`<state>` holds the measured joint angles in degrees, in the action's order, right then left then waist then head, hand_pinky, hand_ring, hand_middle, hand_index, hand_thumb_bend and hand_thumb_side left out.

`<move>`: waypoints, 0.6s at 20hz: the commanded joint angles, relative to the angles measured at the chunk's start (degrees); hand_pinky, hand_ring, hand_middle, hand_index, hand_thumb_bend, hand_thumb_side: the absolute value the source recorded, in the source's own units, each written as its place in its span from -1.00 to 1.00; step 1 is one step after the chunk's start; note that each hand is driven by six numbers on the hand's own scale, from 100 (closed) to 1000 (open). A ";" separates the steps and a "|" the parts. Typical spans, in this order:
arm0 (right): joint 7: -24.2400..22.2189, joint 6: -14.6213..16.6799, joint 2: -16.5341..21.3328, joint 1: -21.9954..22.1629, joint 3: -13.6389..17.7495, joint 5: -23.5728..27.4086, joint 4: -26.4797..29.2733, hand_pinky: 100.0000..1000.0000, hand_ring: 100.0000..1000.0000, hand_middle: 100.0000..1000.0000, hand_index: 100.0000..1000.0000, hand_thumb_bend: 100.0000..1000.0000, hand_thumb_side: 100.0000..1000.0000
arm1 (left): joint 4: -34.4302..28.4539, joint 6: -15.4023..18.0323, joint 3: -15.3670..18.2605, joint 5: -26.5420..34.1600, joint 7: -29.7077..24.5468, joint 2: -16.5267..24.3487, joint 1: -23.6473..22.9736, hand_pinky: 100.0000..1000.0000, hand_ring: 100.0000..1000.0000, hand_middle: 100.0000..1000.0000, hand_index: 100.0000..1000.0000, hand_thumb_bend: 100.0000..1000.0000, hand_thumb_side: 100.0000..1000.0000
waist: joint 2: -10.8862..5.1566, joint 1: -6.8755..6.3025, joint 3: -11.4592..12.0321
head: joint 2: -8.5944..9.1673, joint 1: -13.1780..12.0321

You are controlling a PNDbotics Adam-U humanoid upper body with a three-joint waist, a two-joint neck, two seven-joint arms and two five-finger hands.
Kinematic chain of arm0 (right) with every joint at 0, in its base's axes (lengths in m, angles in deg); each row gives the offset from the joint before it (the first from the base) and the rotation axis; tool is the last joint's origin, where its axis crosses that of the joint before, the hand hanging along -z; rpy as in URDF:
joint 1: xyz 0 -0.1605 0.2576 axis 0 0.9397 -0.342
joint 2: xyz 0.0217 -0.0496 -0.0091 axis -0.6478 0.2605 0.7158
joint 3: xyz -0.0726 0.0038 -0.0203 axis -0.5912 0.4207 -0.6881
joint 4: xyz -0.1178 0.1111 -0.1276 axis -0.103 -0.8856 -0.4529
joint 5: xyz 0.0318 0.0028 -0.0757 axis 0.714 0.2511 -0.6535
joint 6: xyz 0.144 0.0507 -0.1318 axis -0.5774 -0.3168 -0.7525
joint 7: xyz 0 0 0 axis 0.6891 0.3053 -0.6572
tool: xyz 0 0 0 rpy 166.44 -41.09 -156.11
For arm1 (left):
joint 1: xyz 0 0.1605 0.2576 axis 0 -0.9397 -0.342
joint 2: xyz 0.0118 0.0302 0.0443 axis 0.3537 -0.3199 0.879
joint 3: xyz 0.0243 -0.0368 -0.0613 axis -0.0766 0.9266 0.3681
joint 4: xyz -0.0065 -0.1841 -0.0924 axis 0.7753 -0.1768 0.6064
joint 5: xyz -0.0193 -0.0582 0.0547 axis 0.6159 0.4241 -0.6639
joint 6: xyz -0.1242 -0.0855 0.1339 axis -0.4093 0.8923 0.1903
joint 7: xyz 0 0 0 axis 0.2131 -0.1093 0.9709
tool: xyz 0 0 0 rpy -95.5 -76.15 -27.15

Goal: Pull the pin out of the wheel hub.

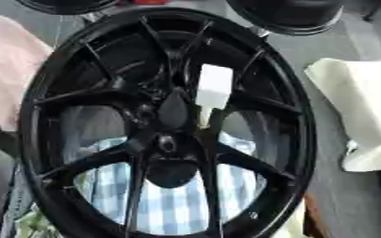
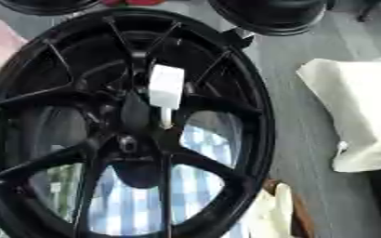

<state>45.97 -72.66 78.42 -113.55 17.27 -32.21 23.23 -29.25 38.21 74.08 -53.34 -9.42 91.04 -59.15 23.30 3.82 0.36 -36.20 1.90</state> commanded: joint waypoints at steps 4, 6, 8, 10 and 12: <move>0.35 -0.11 2.23 -0.26 1.31 0.82 0.42 0.65 0.62 0.41 0.61 -1.00 -1.00 | -1.16 0.02 0.50 -0.09 0.14 1.44 0.18 0.41 0.47 0.27 0.45 -0.77 0.50 | -1.74 -0.24 -0.03 | 0.01 -0.16; 0.36 -0.13 2.25 -0.25 1.33 0.80 0.45 0.65 0.62 0.41 0.61 -1.00 -1.00 | -1.16 0.03 0.51 -0.11 0.15 1.47 0.20 0.41 0.47 0.27 0.45 -0.77 0.50 | -1.78 -0.21 -0.01 | -0.06 -0.13; 0.35 -0.15 2.23 -0.30 1.30 0.79 0.48 0.65 0.62 0.41 0.61 -1.00 -1.00 | -1.16 0.03 0.49 -0.11 0.13 1.49 0.20 0.41 0.47 0.27 0.45 -0.77 0.50 | -1.82 -0.19 0.03 | -0.08 -0.13; 0.21 -0.19 2.24 -0.27 1.21 0.75 0.53 0.65 0.63 0.41 0.61 -1.00 -1.00 | -1.16 0.03 0.50 -0.11 0.14 1.50 0.19 0.41 0.47 0.27 0.45 -0.77 0.50 | -1.83 -0.17 0.07 | -0.09 -0.11; -0.23 -0.39 2.38 -0.09 0.95 0.33 0.72 0.66 0.63 0.42 0.62 -1.00 -1.00 | -1.16 0.02 0.48 -0.12 0.11 1.52 0.20 0.41 0.47 0.27 0.45 -0.77 0.50 | -1.80 -0.13 0.13 | -0.09 -0.04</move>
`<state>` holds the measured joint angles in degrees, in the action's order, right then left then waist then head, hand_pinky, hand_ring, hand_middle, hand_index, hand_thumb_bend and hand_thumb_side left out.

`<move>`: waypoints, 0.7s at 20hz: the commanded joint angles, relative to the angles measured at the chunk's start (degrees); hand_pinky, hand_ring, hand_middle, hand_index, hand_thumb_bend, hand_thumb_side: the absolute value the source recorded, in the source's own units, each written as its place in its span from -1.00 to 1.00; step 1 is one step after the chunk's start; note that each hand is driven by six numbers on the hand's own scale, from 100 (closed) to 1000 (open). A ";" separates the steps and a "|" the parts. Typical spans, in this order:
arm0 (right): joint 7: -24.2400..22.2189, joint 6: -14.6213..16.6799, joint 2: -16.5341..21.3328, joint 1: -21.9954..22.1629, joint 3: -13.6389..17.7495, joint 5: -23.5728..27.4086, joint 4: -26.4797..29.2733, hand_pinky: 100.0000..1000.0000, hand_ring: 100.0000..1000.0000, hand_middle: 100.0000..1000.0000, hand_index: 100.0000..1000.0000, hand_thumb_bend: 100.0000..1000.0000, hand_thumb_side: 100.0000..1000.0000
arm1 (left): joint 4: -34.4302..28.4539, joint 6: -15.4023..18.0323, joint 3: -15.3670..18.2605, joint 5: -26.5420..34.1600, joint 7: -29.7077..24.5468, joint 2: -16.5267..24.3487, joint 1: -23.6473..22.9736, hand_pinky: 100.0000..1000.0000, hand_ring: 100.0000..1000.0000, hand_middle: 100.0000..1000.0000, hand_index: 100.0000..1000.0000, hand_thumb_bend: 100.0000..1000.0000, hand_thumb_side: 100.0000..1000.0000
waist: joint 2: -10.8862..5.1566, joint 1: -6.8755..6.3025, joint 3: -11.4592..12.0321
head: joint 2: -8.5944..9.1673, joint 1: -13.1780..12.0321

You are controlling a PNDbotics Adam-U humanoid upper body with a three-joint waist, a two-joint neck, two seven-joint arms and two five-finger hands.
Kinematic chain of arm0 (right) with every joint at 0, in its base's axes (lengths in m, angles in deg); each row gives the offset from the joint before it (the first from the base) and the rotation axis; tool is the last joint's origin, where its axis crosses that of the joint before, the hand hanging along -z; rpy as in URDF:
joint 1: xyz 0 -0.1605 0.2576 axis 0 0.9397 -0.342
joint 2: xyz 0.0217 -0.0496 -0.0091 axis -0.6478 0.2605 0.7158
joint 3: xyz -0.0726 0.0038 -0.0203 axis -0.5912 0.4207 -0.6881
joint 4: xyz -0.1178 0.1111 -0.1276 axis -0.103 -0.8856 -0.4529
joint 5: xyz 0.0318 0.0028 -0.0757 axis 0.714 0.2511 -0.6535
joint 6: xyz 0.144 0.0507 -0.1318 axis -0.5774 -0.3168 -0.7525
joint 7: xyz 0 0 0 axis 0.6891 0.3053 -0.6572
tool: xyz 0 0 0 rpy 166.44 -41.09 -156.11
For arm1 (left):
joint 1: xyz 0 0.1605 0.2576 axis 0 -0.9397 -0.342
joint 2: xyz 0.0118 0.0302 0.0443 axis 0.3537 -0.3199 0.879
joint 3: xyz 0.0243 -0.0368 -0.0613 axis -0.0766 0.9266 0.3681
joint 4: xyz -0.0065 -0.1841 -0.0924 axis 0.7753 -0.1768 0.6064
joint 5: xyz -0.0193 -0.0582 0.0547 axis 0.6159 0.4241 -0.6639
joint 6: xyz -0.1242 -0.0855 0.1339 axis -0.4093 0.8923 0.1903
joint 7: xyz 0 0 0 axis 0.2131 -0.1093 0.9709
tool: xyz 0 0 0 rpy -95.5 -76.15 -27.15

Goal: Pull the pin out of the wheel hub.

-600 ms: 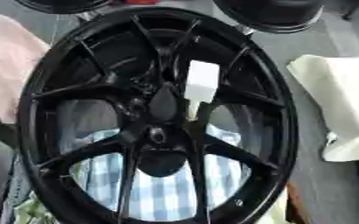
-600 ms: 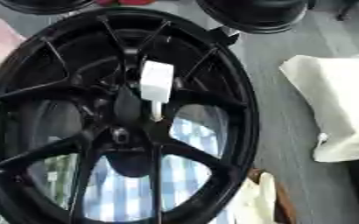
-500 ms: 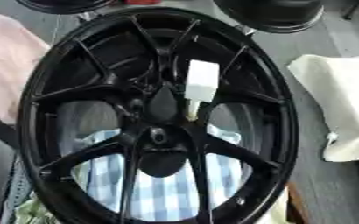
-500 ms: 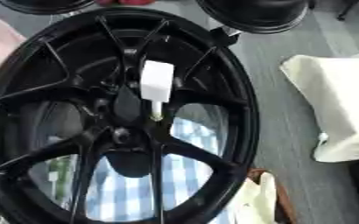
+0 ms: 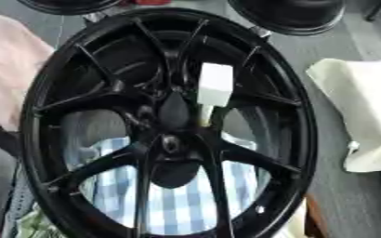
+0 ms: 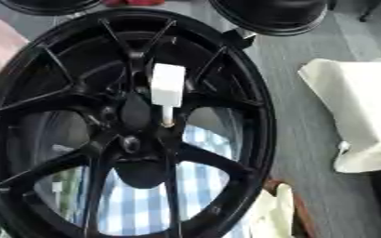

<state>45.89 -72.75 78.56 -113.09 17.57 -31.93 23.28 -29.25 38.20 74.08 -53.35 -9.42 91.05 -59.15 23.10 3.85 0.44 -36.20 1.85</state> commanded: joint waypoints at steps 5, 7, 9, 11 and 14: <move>-2.39 -1.55 3.00 0.42 -0.62 -2.60 2.12 0.67 0.67 0.48 0.66 -1.00 -1.00 | -1.16 -0.05 0.39 -0.11 0.03 1.55 0.22 0.42 0.46 0.27 0.44 -0.77 0.50 | -1.48 -0.02 0.23 | -0.23 0.14; -3.73 -2.28 3.42 0.94 -1.43 -4.20 3.07 0.68 0.69 0.52 0.69 -1.00 -0.85 | -1.16 -0.07 0.34 -0.10 0.00 1.59 0.27 0.42 0.46 0.27 0.44 -0.77 0.50 | -1.44 0.08 0.29 | -0.24 0.21; -5.39 -3.00 3.95 1.62 -2.34 -6.01 4.26 0.68 0.70 0.54 0.71 -0.99 -0.71 | -1.16 -0.10 0.30 -0.10 -0.05 1.65 0.33 0.42 0.46 0.27 0.44 -0.77 0.50 | -1.43 0.22 0.37 | -0.21 0.29; -7.17 -3.54 4.50 2.44 -3.26 -7.66 5.59 0.68 0.71 0.55 0.72 -0.96 -0.62 | -1.16 -0.12 0.28 -0.10 -0.07 1.71 0.40 0.42 0.46 0.27 0.44 -0.77 0.50 | -1.43 0.37 0.45 | -0.14 0.36; -8.86 -4.17 5.19 3.65 -4.36 -9.14 7.25 0.68 0.72 0.56 0.72 -0.93 -0.57 | -1.16 -0.15 0.21 -0.11 -0.15 1.80 0.46 0.42 0.46 0.27 0.44 -0.77 0.50 | -1.44 0.57 0.59 | -0.10 0.39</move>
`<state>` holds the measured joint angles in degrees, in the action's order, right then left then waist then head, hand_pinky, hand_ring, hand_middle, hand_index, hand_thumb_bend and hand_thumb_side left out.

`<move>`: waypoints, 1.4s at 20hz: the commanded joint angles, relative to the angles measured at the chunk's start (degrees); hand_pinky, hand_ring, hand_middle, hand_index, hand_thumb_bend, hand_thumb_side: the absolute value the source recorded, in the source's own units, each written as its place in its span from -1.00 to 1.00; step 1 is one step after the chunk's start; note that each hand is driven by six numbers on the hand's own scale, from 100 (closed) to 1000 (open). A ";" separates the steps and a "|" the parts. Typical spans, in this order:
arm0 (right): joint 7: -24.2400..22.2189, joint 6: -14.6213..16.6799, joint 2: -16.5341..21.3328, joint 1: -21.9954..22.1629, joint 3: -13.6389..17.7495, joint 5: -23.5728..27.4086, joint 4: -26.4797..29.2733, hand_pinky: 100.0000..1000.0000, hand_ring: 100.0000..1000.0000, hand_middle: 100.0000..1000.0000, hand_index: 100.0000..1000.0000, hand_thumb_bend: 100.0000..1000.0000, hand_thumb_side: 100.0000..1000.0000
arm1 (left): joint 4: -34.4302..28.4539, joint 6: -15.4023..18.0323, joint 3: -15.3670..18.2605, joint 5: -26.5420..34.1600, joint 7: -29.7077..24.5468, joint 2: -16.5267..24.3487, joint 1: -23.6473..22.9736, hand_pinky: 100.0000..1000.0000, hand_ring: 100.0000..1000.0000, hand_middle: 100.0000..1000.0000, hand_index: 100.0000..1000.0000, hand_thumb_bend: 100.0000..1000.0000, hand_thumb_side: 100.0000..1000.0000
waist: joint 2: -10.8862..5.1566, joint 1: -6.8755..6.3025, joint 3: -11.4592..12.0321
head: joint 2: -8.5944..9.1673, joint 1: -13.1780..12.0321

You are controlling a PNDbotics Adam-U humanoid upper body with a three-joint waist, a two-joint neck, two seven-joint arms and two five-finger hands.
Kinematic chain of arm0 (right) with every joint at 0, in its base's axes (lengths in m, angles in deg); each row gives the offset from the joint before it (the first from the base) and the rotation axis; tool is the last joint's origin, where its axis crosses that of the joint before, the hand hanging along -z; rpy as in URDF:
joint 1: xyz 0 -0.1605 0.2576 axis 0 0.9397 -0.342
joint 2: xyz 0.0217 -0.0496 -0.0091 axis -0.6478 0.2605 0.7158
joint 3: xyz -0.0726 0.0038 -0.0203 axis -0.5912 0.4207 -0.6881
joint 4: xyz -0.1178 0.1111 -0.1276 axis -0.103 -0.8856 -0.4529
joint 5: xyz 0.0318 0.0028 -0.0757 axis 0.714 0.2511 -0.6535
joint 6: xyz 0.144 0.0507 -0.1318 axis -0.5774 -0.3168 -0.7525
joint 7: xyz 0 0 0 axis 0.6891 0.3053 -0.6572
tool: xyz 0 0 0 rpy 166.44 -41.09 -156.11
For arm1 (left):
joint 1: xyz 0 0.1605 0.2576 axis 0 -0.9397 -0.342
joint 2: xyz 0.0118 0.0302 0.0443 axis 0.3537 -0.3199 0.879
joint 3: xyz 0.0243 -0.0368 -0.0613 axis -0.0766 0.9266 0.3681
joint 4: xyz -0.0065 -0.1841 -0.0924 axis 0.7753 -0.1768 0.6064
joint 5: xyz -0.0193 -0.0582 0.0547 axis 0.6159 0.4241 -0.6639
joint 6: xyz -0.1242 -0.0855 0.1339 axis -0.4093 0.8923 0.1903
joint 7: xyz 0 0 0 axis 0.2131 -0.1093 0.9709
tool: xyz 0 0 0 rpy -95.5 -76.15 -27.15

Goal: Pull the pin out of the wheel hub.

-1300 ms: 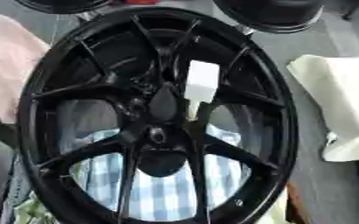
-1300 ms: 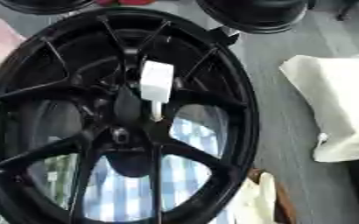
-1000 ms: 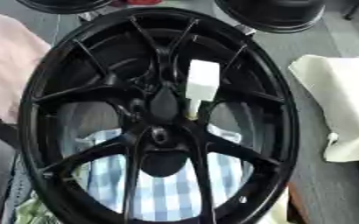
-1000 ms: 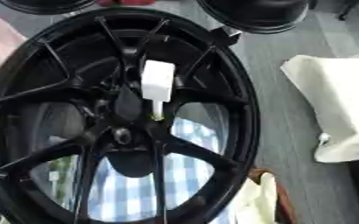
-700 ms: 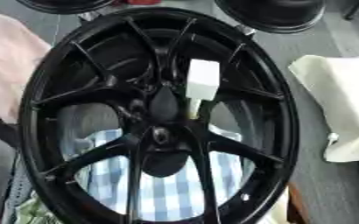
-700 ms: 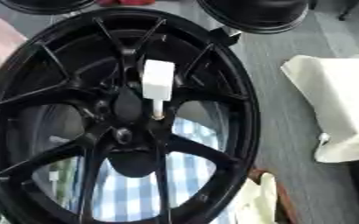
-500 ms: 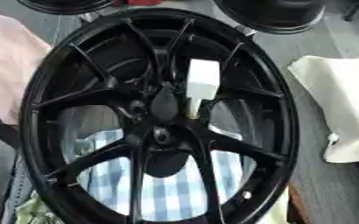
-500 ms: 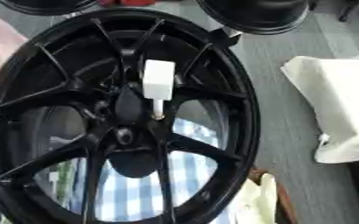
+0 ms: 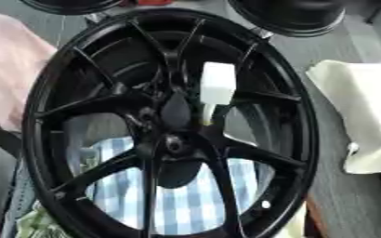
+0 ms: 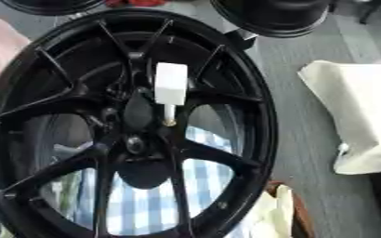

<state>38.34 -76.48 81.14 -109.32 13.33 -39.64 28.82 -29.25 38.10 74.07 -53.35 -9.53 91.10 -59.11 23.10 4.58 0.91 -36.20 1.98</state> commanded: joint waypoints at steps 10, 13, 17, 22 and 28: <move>-3.92 -1.63 4.11 3.12 -3.82 -5.97 3.41 0.69 0.74 0.57 0.73 -0.70 -0.24 | -1.16 -0.05 0.06 -0.04 -0.23 1.81 0.65 0.42 0.46 0.27 0.44 -0.77 0.50 | -1.36 0.23 0.76 | 0.12 0.65; -3.85 -1.43 3.98 3.39 -4.49 -7.20 3.42 0.69 0.75 0.57 0.74 -0.56 -0.05 | -1.16 -0.06 0.03 -0.02 -0.28 1.82 0.70 0.42 0.46 0.27 0.44 -0.77 0.50 | -1.36 0.31 0.84 | 0.06 0.79; -4.91 -2.50 2.49 2.38 -7.72 -9.87 3.42 0.69 0.75 0.56 0.74 -0.55 -0.04 | -1.16 -0.16 -0.13 0.05 -0.42 1.84 0.73 0.42 0.46 0.27 0.44 -0.77 0.50 | -1.52 0.43 1.00 | -0.24 1.17; -4.43 -5.87 -0.29 -0.14 -10.46 -11.89 2.40 0.68 0.74 0.54 0.74 -0.56 0.00 | -1.16 -0.21 -0.19 0.10 -0.50 1.85 0.69 0.42 0.46 0.27 0.44 -0.77 0.50 | -1.68 0.61 0.98 | -0.65 1.38; -3.34 -9.26 -3.53 -2.97 -13.02 -13.72 -0.05 0.66 0.64 0.33 0.72 -0.55 0.21 | -1.16 -0.24 -0.19 0.12 -0.56 1.84 0.63 0.43 0.46 0.27 0.44 -0.77 0.51 | -1.87 0.92 0.98 | -0.91 1.18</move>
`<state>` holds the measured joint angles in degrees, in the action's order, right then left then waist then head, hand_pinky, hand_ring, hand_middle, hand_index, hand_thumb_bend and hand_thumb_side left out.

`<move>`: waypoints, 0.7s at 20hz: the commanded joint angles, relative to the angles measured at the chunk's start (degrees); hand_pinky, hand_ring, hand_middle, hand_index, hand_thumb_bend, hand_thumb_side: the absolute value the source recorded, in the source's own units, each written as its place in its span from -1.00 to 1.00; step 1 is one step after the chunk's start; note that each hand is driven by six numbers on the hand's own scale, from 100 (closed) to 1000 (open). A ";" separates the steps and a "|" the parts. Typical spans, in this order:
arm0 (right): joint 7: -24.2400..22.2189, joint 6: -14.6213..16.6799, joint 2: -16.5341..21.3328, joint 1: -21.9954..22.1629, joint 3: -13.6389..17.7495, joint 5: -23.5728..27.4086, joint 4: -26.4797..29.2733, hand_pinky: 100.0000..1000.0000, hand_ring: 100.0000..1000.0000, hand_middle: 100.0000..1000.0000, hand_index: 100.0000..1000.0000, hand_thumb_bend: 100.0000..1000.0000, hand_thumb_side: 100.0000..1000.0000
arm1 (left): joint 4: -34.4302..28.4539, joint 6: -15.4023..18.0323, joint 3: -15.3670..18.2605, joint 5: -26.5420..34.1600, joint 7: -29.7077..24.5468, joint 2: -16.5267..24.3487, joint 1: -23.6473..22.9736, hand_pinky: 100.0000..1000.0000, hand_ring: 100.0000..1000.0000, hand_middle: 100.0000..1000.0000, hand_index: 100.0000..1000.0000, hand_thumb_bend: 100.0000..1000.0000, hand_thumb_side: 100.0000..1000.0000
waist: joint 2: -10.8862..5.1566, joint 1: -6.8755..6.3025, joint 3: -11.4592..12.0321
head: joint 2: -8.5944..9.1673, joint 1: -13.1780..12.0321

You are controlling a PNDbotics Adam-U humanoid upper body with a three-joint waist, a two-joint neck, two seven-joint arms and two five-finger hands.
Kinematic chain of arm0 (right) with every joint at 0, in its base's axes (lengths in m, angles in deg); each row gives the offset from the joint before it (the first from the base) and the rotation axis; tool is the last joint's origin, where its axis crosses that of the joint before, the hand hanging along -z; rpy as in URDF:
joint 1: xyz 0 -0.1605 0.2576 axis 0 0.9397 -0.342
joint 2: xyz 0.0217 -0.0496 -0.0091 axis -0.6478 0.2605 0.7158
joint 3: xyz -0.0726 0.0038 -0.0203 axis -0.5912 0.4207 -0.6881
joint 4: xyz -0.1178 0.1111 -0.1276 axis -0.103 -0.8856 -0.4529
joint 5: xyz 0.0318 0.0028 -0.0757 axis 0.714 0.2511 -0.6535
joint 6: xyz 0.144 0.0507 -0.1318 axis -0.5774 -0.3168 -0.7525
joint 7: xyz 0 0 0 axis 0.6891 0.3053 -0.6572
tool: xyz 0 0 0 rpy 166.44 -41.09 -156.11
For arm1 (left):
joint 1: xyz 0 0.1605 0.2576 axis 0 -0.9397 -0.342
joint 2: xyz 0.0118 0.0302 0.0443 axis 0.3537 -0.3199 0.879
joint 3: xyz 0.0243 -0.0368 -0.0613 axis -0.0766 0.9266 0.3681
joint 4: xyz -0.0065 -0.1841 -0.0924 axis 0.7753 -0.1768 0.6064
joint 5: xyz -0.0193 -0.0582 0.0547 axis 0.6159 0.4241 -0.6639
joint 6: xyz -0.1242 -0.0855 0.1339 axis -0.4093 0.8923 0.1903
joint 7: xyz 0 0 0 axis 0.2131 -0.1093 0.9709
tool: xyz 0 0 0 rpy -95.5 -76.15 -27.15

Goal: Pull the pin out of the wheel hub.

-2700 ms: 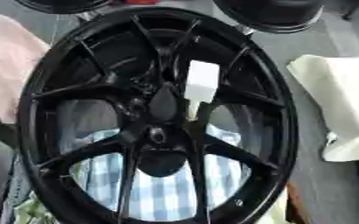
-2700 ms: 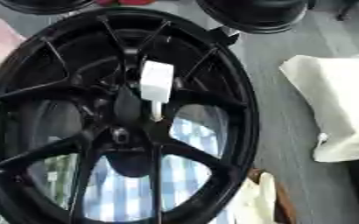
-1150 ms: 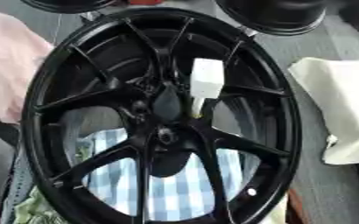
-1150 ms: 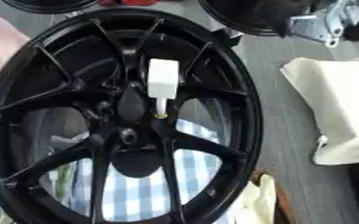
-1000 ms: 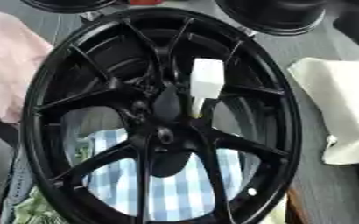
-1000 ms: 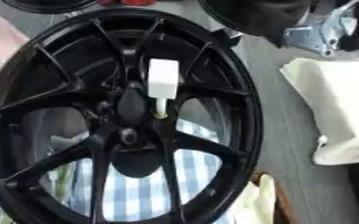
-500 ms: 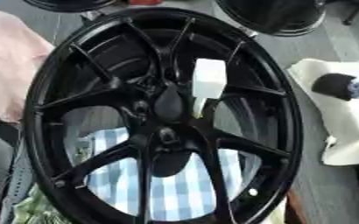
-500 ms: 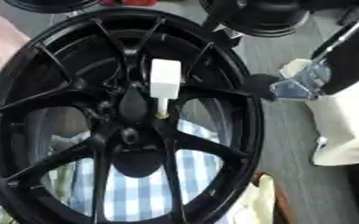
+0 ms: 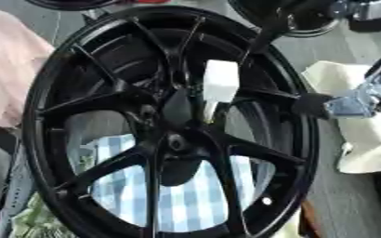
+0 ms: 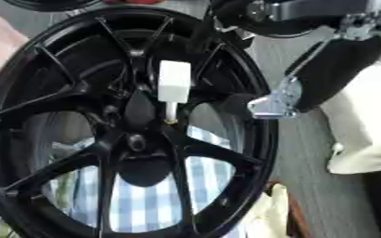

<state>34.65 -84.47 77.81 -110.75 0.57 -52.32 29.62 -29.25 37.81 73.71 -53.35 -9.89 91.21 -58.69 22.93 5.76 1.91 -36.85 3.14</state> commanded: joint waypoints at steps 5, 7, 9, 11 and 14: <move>-0.09 -3.51 -3.19 -3.94 -1.70 -3.01 -3.59 0.64 0.59 0.23 0.73 -0.71 0.41 | -1.16 0.07 0.24 0.18 -0.09 1.71 0.22 0.43 0.46 0.27 0.44 -0.77 0.50 | -1.83 -0.03 0.08 | -0.29 0.15; -0.26 -4.23 -4.06 -4.54 -2.15 -3.02 -4.70 0.65 0.59 0.23 0.74 -0.79 0.48 | -1.16 0.06 0.30 0.17 -0.01 1.70 0.20 0.43 0.46 0.27 0.44 -0.77 0.50 | -1.87 0.04 0.12 | -0.31 0.12; -0.56 -5.24 -4.82 -4.95 -2.65 -3.07 -5.82 0.64 0.57 0.23 0.74 -0.81 0.49 | -1.16 0.09 0.34 0.18 0.05 1.73 0.24 0.43 0.46 0.27 0.44 -0.77 0.50 | -1.90 0.19 0.24 | -0.35 0.13; -0.64 -6.17 -5.42 -5.35 -2.99 -3.38 -6.65 0.66 0.60 0.26 0.75 -0.87 0.52 | -1.16 0.09 0.35 0.19 0.08 1.73 0.24 0.43 0.46 0.27 0.44 -0.77 0.50 | -1.93 0.30 0.28 | -0.40 0.13; -1.09 -8.42 -6.57 -5.93 -3.73 -4.29 -8.26 0.66 0.62 0.29 0.76 -0.96 0.62 | -1.16 0.05 0.36 0.26 0.13 1.72 0.29 0.43 0.46 0.27 0.44 -0.77 0.50 | -1.98 0.50 0.38 | -0.60 0.20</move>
<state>33.60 -91.98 70.70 -115.68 -3.58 -56.01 21.93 -29.25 37.82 73.72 -53.30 -9.86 91.54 -58.69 22.67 6.65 2.27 -37.26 3.17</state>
